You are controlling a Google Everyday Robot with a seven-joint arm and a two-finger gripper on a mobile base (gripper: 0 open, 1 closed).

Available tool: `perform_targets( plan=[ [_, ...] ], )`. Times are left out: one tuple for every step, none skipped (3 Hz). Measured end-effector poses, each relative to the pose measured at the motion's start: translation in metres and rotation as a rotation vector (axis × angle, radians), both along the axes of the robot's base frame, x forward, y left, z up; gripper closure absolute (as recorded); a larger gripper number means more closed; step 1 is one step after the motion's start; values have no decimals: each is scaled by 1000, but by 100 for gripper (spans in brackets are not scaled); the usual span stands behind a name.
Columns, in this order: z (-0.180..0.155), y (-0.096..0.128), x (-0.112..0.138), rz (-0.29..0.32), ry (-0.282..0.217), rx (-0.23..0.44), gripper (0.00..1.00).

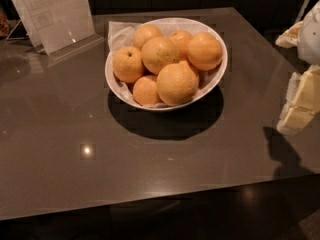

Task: Pick orange from white bowl

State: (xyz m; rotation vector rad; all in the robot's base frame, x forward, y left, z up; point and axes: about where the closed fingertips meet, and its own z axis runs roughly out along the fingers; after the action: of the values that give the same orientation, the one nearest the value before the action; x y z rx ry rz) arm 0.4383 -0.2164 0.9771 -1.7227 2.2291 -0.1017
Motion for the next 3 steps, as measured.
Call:
perform_targets(
  plan=[
    [0,0,0,0,0,0,0],
    [5,3,8,32,-11,9,0],
    [14,9,31,102,-39,33,0]
  ],
)
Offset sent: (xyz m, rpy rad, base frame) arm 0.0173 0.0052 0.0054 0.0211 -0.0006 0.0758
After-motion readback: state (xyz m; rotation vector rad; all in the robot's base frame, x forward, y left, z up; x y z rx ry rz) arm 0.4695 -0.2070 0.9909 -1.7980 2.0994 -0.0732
